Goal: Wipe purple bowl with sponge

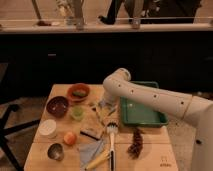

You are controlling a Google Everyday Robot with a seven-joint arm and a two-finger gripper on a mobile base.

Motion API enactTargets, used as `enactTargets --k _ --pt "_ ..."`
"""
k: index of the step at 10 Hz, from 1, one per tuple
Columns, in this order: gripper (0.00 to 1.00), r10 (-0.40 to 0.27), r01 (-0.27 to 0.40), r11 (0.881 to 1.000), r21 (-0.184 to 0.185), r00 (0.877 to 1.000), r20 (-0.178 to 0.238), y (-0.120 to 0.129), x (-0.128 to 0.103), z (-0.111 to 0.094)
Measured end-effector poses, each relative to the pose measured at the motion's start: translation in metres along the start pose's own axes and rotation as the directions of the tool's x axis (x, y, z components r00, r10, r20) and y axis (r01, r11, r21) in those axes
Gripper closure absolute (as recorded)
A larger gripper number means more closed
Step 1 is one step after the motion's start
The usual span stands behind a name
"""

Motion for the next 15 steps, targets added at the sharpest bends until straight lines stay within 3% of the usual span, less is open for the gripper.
enactTargets --k 5,9,11,15 --pt "0.2 0.006 -0.006 1.0 -0.009 1.0 -0.02 -0.014 -0.018 0.016" --pt "0.2 0.009 -0.01 1.0 -0.019 0.998 -0.055 -0.022 -0.034 0.044" --pt "0.2 0.031 -0.033 0.999 -0.017 0.997 -0.076 -0.03 -0.032 0.057" --pt "0.2 0.139 -0.14 0.99 -0.005 0.988 -0.071 -0.051 -0.01 0.065"
